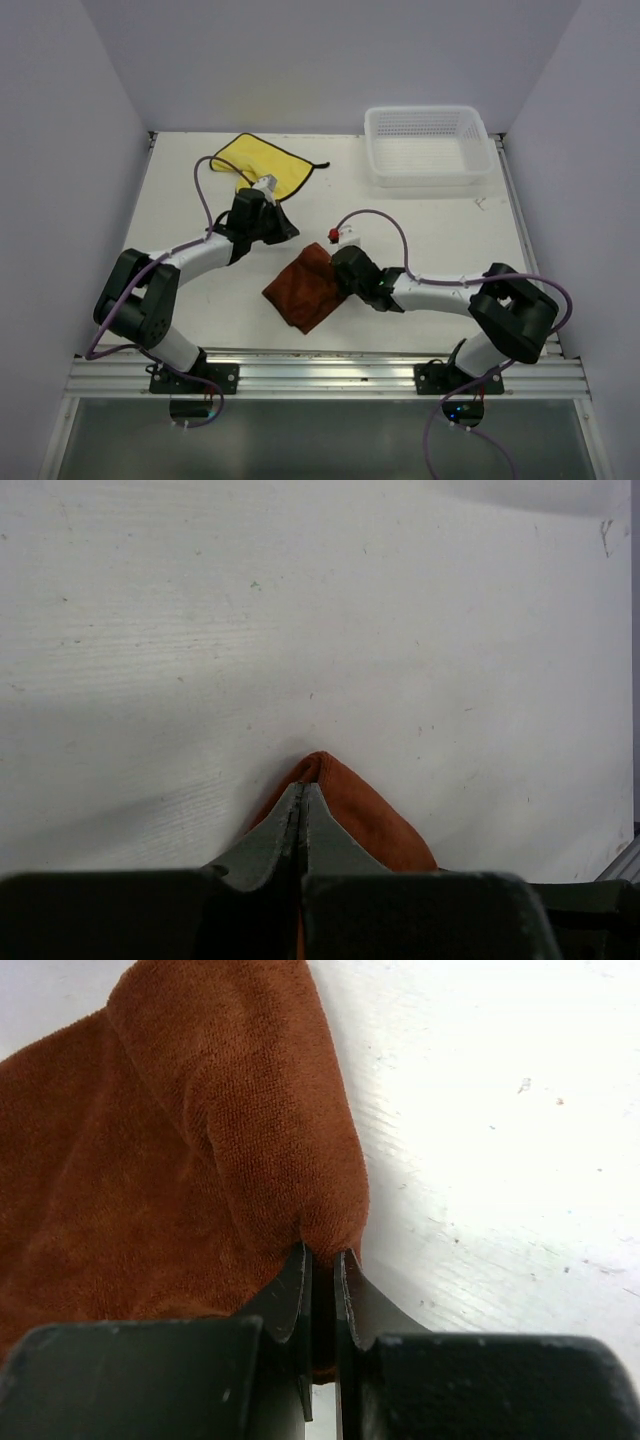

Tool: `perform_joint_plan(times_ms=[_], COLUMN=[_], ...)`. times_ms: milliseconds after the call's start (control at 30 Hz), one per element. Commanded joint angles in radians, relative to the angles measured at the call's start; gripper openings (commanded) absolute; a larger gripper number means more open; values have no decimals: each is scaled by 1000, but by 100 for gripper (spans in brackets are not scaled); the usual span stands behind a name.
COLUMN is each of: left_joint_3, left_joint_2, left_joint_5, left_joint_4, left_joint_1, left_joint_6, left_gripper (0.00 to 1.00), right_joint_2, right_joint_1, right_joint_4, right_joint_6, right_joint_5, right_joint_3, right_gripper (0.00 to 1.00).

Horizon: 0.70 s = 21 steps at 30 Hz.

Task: Roll the towels
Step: Roll the towel

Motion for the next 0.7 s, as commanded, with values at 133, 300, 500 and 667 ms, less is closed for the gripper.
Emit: perform_joint_plan(times_ms=[133, 300, 500, 667], left_joint_3=[45, 40, 40, 46], left_joint_2=[-21, -19, -22, -30], left_joint_5=[23, 29, 29, 29], left_joint_4=[0, 3, 6, 6], left_joint_1=[5, -3, -18, -23], left_joint_6=[-10, -10, -16, -13], left_gripper=[0, 0, 0, 0], right_joint_2=[83, 170, 255, 354], right_joint_1=[153, 226, 314, 381], right_joint_4=[-117, -186, -229, -253], right_joint_6=[-91, -110, -171, -220], right_joint_5=[456, 613, 806, 917], right_joint_3=[111, 194, 257, 307], right_gripper=[0, 0, 0, 0])
